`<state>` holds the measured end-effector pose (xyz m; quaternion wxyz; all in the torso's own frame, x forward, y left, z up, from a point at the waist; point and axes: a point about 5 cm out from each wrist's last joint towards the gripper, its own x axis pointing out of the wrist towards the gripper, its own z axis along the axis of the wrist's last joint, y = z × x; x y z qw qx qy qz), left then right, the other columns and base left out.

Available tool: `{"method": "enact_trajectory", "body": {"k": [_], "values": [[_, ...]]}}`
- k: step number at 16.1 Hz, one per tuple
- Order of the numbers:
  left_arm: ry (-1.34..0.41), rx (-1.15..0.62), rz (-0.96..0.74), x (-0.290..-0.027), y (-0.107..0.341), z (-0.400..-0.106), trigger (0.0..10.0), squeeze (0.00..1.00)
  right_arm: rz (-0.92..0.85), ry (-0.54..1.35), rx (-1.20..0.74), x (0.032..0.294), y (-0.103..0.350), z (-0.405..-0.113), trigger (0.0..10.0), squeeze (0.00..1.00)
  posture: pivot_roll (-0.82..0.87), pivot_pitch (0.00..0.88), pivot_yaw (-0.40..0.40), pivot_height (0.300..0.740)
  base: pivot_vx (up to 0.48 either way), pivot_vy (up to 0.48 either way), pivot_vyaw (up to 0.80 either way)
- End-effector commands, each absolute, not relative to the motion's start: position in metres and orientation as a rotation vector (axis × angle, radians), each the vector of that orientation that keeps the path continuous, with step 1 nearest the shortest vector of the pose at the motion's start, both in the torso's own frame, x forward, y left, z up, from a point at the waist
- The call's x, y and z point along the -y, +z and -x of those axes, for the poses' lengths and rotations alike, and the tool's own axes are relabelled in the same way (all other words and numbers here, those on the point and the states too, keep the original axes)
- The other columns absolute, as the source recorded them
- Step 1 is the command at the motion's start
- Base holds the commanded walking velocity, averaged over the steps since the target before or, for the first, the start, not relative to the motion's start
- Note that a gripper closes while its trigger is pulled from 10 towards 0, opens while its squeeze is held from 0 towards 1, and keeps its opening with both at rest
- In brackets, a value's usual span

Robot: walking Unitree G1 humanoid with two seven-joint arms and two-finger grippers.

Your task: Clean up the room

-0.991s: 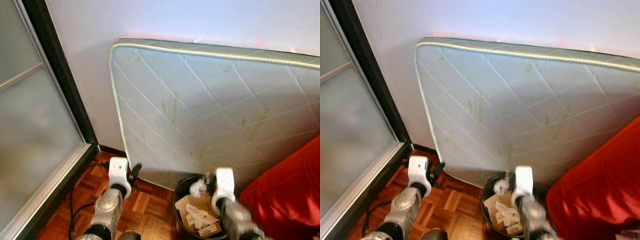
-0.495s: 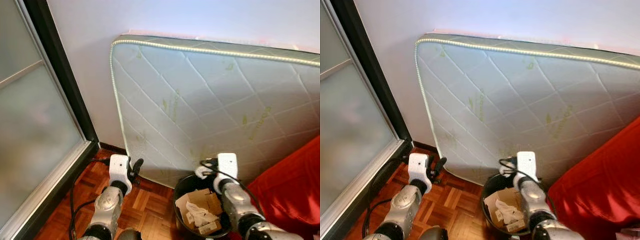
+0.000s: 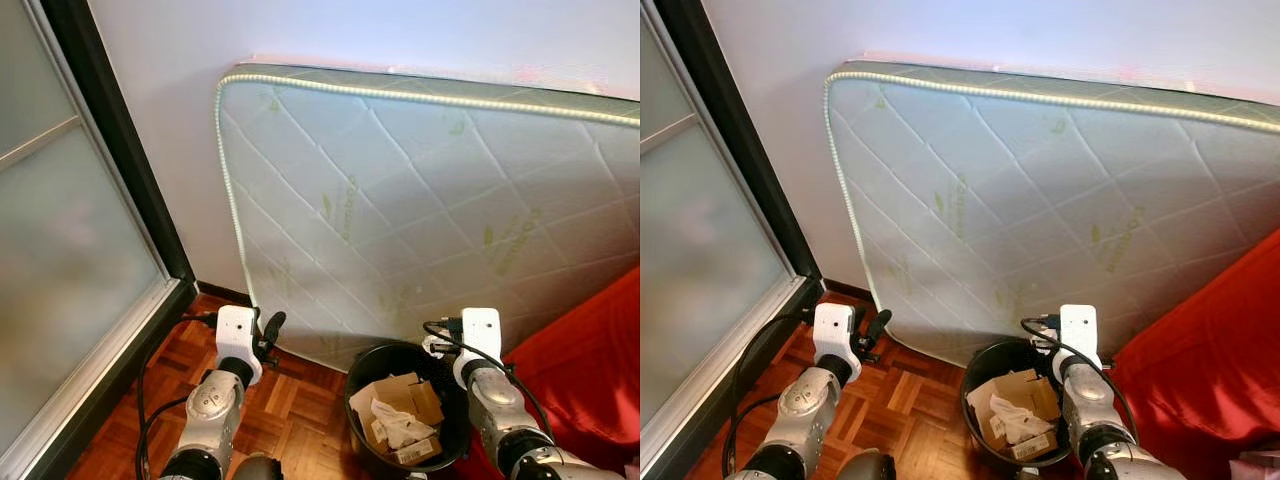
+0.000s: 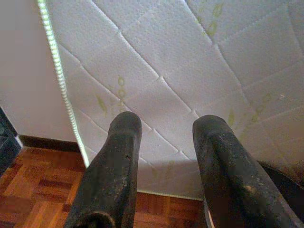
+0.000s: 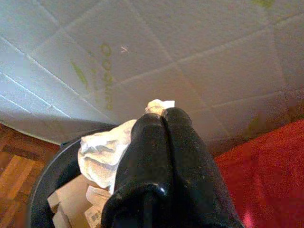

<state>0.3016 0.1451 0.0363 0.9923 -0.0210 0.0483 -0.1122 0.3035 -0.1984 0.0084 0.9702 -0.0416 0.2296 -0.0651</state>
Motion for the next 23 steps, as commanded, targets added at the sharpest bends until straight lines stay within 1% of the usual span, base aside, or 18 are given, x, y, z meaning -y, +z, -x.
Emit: {"method": "enact_trajectory", "body": {"k": [1, 2, 3, 4, 11, 13, 15, 18, 19, 21, 23], "values": [[-0.224, -0.113, 0.047, -0.146, 0.033, -0.299, 10.0, 0.0, 0.116, -0.128, -0.455, 0.198, 0.008, -0.303, 10.0, 0.0, 0.12, 0.047, -0.017, 0.652, 0.0, 0.0, 0.0], [-0.224, -0.113, 0.047, -0.147, 0.033, -0.299, 10.0, 0.0, 0.12, -0.127, -0.457, 0.197, 0.007, -0.302, 10.0, 0.25, 0.12, 0.047, -0.017, 0.652, 0.0, 0.0, 0.0], [-0.223, -0.114, 0.046, -0.147, 0.034, -0.299, 10.0, 0.0, 0.136, -0.122, -0.464, 0.197, 0.006, -0.301, 10.0, 0.68, 0.12, 0.048, -0.015, 0.652, 0.0, 0.0, 0.0], [-0.223, -0.113, 0.044, -0.148, 0.034, -0.299, 10.0, 0.0, 0.168, -0.114, -0.47, 0.197, 0.005, -0.3, 10.0, 1.0, 0.12, 0.048, -0.015, 0.652, 0.0, 0.0, 0.0], [-0.224, -0.13, 0.045, -0.148, 0.031, -0.297, 10.0, 0.0, 0.231, -0.114, -0.529, 0.201, -0.008, -0.286, 10.0, 1.0, 0.12, 0.043, -0.02, 0.652, 0.0, 0.0, 0.0], [-0.226, -0.131, 0.047, -0.146, 0.031, -0.297, 10.0, 0.0, 0.198, -0.099, -0.556, 0.197, -0.015, -0.28, 10.0, 1.0, 0.12, 0.04, -0.019, 0.652, 0.0, 0.0, 0.0], [-0.229, -0.135, 0.046, -0.147, 0.031, -0.297, 10.0, 0.0, 0.203, -0.095, -0.561, 0.195, -0.016, -0.278, 10.0, 1.0, 0.12, 0.039, -0.018, 0.652, 0.0, 0.0, 0.0], [-0.228, -0.136, 0.043, -0.148, 0.031, -0.298, 10.0, 0.0, 0.146, -0.082, -0.566, 0.191, -0.018, -0.278, 10.0, 1.0, 0.12, 0.032, -0.014, 0.652, 0.0, 0.0, 0.0], [-0.228, -0.136, 0.042, -0.148, 0.031, -0.298, 10.0, 0.0, 0.148, -0.08, -0.565, 0.191, -0.018, -0.278, 10.0, 1.0, 0.12, 0.032, -0.014, 0.652, 0.0, 0.0, 0.0], [-0.231, -0.133, 0.044, -0.147, 0.031, -0.297, 10.0, 0.0, 0.175, -0.074, -0.573, 0.189, -0.02, -0.275, 10.0, 1.0, 0.13, 0.0, -0.013, 0.652, 0.0, 0.0, 0.0], [-0.237, -0.132, 0.046, -0.146, 0.03, -0.295, 10.0, 0.0, 0.192, -0.071, -0.585, 0.188, -0.024, -0.271, 10.0, 1.0, 0.14, 0.0, -0.013, 0.652, 0.0, 0.0, 0.0]]}}
